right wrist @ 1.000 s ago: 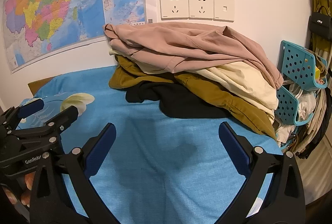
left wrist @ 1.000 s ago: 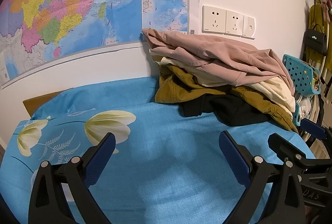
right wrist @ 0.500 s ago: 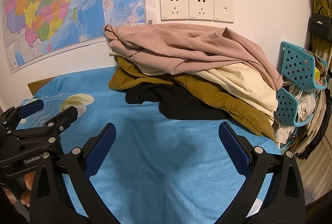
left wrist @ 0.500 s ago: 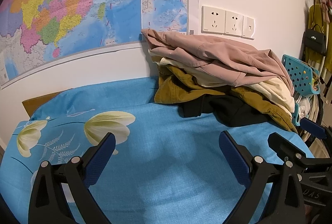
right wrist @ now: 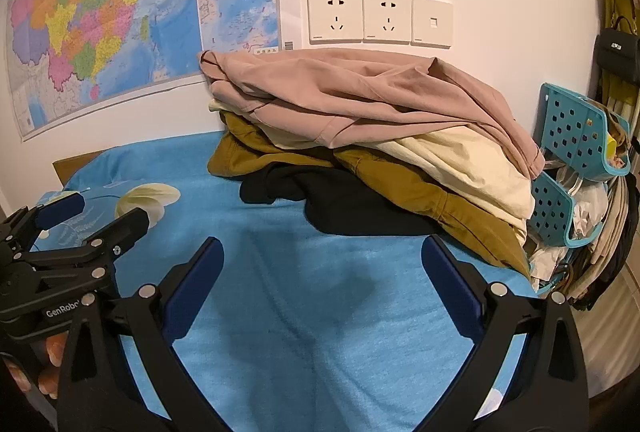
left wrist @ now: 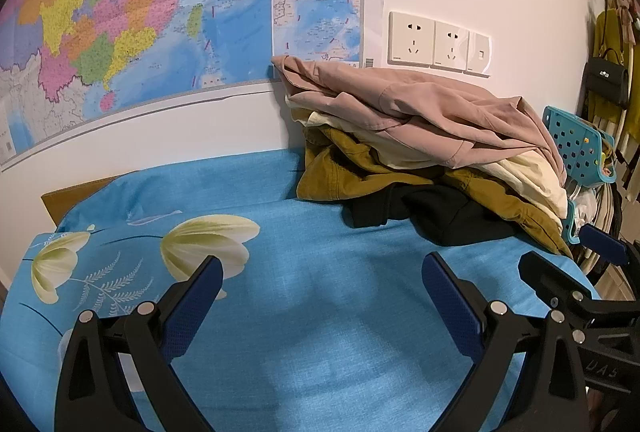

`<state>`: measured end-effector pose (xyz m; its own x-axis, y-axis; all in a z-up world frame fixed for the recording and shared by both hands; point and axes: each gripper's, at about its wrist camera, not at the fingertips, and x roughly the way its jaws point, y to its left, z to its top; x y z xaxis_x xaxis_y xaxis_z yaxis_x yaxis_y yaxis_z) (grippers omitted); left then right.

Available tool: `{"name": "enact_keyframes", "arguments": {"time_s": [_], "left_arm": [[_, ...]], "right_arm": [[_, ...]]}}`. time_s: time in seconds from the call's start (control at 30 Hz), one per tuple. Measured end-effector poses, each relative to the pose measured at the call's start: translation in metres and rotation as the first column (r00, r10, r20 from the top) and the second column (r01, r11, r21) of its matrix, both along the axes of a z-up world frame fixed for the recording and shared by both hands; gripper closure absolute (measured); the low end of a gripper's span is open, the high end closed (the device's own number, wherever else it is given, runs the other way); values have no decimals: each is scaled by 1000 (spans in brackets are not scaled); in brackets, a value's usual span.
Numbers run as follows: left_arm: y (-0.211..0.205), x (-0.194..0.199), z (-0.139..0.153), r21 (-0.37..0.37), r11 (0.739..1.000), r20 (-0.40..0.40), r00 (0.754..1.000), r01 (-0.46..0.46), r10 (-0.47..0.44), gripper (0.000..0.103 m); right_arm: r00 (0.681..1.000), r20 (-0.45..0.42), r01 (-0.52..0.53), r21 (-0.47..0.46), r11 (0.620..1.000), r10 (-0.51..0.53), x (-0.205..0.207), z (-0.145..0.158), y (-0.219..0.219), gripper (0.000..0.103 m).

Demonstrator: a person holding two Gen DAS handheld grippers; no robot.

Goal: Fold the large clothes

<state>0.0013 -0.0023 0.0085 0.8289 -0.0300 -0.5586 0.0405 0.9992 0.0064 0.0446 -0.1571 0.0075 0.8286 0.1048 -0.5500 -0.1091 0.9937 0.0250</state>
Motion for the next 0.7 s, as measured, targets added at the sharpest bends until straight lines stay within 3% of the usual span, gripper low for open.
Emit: {"name": "enact_keyframes", "arguments": {"time_s": [0.7], "left_arm": [[1,9,-1,-10,1000,-10,1000,5,-5,7]], "right_arm": [[1000,15,-20,-17,1000,20,7,2,0,6]]}}
